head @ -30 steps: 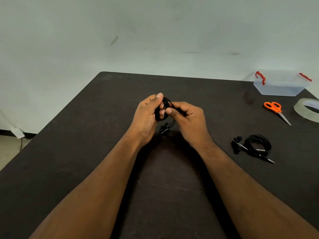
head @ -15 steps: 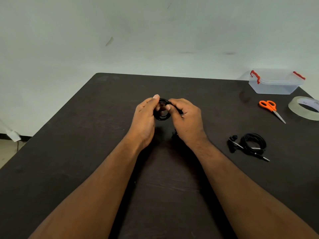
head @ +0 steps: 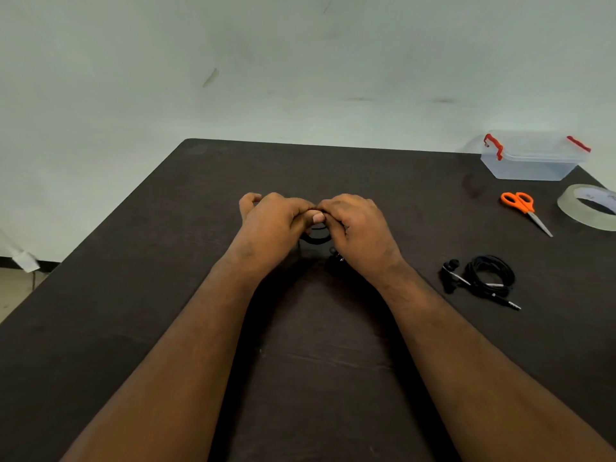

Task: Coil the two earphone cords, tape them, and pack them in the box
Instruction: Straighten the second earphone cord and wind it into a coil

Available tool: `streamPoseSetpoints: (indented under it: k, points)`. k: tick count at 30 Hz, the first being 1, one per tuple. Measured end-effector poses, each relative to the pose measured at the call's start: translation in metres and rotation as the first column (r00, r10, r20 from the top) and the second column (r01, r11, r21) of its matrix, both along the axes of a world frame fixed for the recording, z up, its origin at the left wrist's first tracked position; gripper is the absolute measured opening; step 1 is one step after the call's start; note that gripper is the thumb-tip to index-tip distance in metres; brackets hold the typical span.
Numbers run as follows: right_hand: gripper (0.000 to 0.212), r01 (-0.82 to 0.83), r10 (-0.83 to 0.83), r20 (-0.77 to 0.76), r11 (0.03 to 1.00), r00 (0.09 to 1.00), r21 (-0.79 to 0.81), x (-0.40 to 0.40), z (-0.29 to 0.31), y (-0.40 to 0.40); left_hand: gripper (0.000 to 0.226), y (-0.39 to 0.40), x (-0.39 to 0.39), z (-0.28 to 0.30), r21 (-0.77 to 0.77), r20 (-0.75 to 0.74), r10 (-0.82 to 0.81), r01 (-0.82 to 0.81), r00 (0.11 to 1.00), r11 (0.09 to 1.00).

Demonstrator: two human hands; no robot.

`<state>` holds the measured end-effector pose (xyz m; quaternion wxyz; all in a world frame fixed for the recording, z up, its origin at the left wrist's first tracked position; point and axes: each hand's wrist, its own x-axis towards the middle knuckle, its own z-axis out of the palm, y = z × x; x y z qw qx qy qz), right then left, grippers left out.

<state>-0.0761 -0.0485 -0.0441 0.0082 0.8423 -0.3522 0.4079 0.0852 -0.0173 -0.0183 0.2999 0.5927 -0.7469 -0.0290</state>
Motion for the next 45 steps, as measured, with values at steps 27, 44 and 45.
streamPoseSetpoints:
  k: [27,44,45]
  points:
    - [0.016,-0.729,-0.274,0.838,0.412,0.473,0.546,0.007,0.014,0.013,0.02,0.003,-0.007,0.0,-0.139,-0.735,-0.175,0.108,0.655,0.984]
    - [0.014,-0.671,-0.223,0.832,0.504,0.507,0.544,0.016,0.015,0.022,0.02,-0.005,-0.01,-0.02,-0.336,-0.508,-0.193,0.013,0.839,0.942]
    - [0.012,-0.656,-0.23,0.817,0.5,0.529,0.565,0.014,0.015,0.021,0.016,-0.005,-0.01,-0.02,-0.343,-0.495,-0.192,0.012,0.848,0.939]
